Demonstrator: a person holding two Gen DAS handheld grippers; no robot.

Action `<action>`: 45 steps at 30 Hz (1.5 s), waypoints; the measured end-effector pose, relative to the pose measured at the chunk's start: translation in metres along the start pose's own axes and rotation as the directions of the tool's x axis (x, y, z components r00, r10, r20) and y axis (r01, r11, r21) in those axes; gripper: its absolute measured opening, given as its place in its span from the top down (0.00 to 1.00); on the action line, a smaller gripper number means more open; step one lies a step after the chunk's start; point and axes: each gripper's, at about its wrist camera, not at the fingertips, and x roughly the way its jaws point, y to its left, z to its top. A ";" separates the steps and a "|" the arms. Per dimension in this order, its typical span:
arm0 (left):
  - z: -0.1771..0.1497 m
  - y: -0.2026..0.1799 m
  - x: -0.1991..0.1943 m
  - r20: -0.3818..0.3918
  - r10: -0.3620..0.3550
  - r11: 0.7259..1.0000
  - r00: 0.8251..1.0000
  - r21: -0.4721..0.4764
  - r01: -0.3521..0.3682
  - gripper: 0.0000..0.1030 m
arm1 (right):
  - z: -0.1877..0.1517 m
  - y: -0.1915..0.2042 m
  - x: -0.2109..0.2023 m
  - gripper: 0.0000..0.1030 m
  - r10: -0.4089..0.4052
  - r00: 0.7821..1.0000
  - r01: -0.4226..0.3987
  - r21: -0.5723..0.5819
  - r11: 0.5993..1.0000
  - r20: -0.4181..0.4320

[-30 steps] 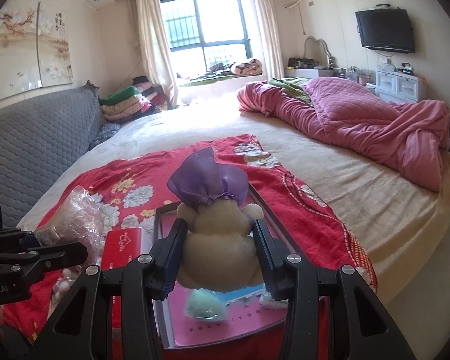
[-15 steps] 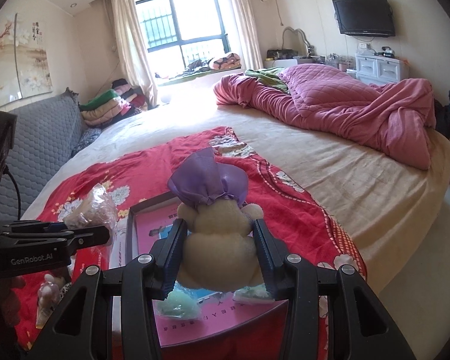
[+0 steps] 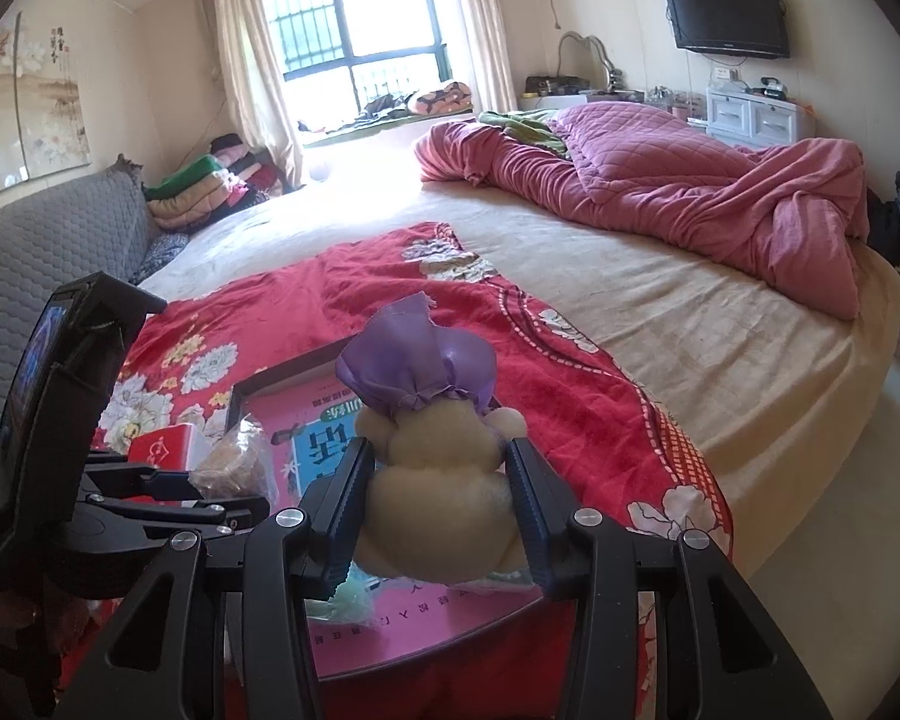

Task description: Organize soft objects

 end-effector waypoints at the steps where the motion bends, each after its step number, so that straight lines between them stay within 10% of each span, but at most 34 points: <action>1: -0.002 -0.002 0.002 -0.003 0.001 1.000 1.000 0.007 -0.001 0.61 | -0.001 -0.001 0.003 0.54 -0.004 1.000 0.004 0.003 1.000 -0.011; 17: -0.016 -0.023 0.011 -0.069 -0.081 0.995 0.994 0.056 0.085 0.60 | -0.020 0.000 0.049 0.54 -0.032 0.981 0.020 -0.060 0.998 -0.190; 45: -0.022 -0.032 0.008 -0.117 -0.137 0.984 0.984 0.102 0.149 0.60 | -0.025 0.011 0.074 0.50 -0.031 0.969 0.003 -0.116 0.993 -0.243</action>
